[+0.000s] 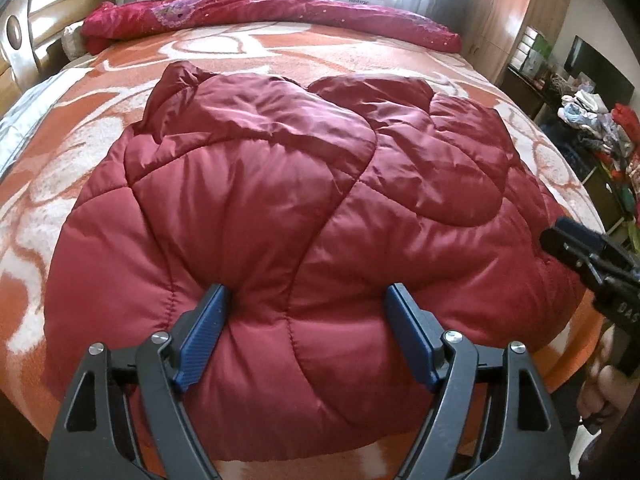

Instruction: Fold large clothes

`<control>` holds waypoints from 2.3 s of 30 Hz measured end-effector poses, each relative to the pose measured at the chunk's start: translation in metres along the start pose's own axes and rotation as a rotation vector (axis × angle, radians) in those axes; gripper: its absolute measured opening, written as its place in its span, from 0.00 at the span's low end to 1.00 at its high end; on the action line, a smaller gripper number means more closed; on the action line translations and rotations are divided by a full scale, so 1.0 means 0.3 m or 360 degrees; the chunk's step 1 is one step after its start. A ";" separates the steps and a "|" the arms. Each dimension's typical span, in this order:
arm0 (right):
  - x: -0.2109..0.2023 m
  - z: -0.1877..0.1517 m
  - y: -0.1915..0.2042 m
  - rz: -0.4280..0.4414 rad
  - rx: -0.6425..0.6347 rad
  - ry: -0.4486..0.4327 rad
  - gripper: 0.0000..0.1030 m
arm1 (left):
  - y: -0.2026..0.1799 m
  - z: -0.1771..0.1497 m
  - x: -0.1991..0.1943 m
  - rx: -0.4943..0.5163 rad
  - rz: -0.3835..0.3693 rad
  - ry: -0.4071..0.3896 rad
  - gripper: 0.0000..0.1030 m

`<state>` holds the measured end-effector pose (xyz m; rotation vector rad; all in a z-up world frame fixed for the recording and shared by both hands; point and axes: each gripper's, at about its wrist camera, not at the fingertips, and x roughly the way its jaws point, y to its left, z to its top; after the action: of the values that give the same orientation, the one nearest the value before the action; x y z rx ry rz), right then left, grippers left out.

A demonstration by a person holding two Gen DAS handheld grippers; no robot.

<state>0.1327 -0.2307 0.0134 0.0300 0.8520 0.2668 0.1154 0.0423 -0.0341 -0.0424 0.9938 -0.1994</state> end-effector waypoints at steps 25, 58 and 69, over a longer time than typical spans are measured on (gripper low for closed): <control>0.117 0.079 -0.067 -0.0041 0.0060 0.0074 0.67 | -0.017 0.130 0.084 0.0013 0.0176 0.0036 0.78; 0.089 0.043 -0.107 -0.0113 0.0091 0.0059 0.70 | 0.020 0.119 0.084 -0.0052 0.0122 0.0044 0.79; 0.164 -0.057 -0.142 -0.0074 0.0105 0.0149 0.76 | 0.001 0.086 0.093 0.0019 0.0167 -0.0018 0.82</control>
<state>0.1602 -0.2612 -0.0399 0.0594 0.9536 0.1979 0.1517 0.0361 -0.0432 0.0192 0.9810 -0.1089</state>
